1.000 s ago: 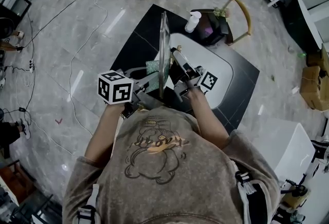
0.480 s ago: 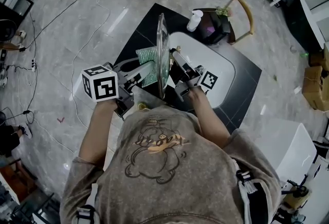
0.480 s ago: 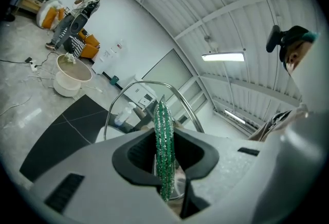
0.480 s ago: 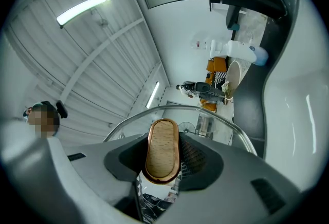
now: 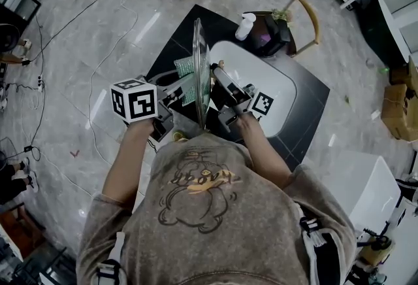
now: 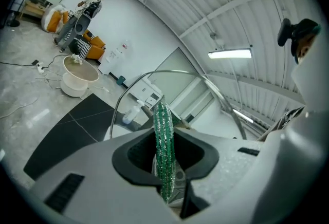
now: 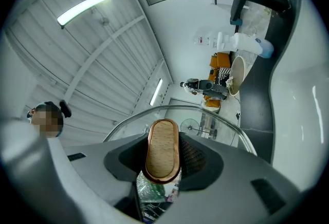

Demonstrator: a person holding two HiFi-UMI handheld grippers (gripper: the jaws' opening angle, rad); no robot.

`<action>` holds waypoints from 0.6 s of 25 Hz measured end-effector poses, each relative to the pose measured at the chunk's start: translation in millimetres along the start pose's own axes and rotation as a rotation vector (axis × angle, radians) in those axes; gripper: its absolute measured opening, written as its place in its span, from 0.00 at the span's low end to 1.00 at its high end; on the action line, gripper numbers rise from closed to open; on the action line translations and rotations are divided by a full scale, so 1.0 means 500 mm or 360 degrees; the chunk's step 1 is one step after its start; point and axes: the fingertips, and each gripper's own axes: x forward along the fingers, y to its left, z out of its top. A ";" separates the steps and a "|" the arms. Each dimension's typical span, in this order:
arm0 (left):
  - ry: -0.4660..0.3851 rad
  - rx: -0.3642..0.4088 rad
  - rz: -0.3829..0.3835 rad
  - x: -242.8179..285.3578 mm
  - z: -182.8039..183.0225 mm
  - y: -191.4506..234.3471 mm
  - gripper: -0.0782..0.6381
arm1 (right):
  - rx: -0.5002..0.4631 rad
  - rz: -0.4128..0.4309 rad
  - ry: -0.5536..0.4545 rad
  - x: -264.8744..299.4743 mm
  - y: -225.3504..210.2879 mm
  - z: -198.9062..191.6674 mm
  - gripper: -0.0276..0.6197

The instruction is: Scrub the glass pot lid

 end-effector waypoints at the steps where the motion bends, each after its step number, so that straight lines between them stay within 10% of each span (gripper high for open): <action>1: 0.0006 0.0015 0.0025 0.005 -0.004 0.007 0.23 | 0.0003 0.0007 0.0000 0.002 0.003 -0.001 0.32; 15: 0.0013 -0.0087 0.0282 0.062 -0.075 0.150 0.23 | -0.0022 0.0022 0.0045 0.009 0.027 -0.030 0.32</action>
